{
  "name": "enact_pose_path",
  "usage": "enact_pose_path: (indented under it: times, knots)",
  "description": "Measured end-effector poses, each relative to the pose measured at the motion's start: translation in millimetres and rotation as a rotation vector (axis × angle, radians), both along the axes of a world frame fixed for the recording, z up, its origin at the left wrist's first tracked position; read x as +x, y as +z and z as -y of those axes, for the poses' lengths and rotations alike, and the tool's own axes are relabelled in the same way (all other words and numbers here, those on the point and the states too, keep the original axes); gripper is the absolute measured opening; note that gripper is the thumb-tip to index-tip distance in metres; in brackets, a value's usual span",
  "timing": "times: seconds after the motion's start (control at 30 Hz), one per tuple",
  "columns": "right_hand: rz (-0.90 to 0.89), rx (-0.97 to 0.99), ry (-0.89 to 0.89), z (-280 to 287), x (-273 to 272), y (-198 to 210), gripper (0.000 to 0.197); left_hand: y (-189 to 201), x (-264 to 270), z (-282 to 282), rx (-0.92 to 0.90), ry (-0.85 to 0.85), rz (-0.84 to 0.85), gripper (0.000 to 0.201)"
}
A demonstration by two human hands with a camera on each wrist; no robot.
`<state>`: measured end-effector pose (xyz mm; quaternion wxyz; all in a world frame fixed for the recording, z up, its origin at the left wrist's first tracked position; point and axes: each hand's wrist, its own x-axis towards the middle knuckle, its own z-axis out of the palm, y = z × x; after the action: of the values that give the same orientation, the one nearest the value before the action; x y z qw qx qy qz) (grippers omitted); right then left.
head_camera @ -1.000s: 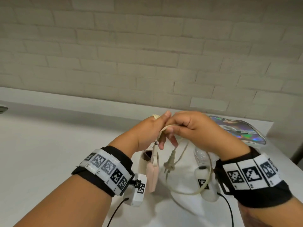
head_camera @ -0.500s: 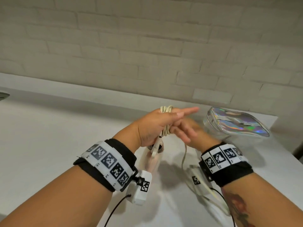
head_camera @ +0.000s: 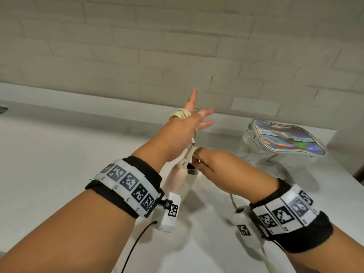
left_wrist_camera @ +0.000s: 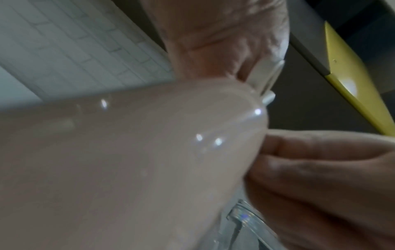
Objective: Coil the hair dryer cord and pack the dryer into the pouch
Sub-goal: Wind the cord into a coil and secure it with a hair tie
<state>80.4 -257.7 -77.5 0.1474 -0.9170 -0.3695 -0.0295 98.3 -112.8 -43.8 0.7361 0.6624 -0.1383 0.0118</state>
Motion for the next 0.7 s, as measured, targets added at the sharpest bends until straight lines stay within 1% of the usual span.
enact_pose_path:
  times: [0.07, 0.13, 0.17, 0.2, 0.27, 0.3, 0.33, 0.4, 0.47, 0.5, 0.53, 0.6, 0.63, 0.67, 0.7]
  knots:
    - [-0.050, 0.041, 0.054, 5, -9, 14, 0.018, 2, 5, -5, 0.070, 0.066, 0.002, 0.061]
    - [-0.130, 0.100, 0.110, 9, -17, 28, 0.023, 1, 8, -10, 0.146, 0.058, -0.013, 0.057]
    - [-0.140, 0.128, 0.137, 10, -19, 34, 0.023, -2, 7, -13, 0.185, 0.031, -0.020, 0.054]
    - [-0.124, 0.152, 0.161, 12, -20, 39, 0.022, -3, 4, -13, 0.220, -0.014, -0.015, 0.051]
    - [-0.014, 0.217, 0.193, 16, -17, 49, 0.021, -3, -7, -11, 0.334, -0.087, 0.009, 0.043]
    - [0.060, 0.251, 0.195, 18, -12, 53, 0.022, -2, -12, -10, 0.385, -0.113, 0.029, 0.046]
    - [0.124, 0.287, 0.173, 21, -5, 56, 0.022, -1, -14, -8, 0.398, -0.147, 0.037, 0.056]
    - [0.192, 0.381, 0.083, 26, 9, 59, 0.020, -2, -17, -4, 0.310, -0.290, 0.008, 0.072]
    - [0.197, 0.485, 0.044, 26, 20, 57, 0.017, -7, -18, -4, 0.230, -0.467, 0.001, 0.082]
    - [0.187, 0.518, 0.054, 24, 23, 55, 0.015, -11, -17, -5, 0.229, -0.514, 0.009, 0.080]
    - [0.162, 0.542, 0.059, 21, 26, 53, 0.016, -12, -18, -6, 0.230, -0.542, 0.022, 0.070]
    - [0.068, 0.606, 0.053, 15, 33, 46, 0.017, -13, -20, -7, 0.231, -0.570, 0.021, 0.041]
    - [0.006, 0.641, 0.052, 12, 36, 43, 0.016, -13, -22, -7, 0.230, -0.582, 0.014, 0.032]
    - [-0.063, 0.683, 0.042, 9, 38, 39, 0.014, -12, -24, -6, 0.218, -0.601, 0.004, 0.028]
    - [-0.138, 0.726, 0.028, 7, 40, 35, 0.014, -12, -25, -5, 0.191, -0.610, -0.008, 0.031]
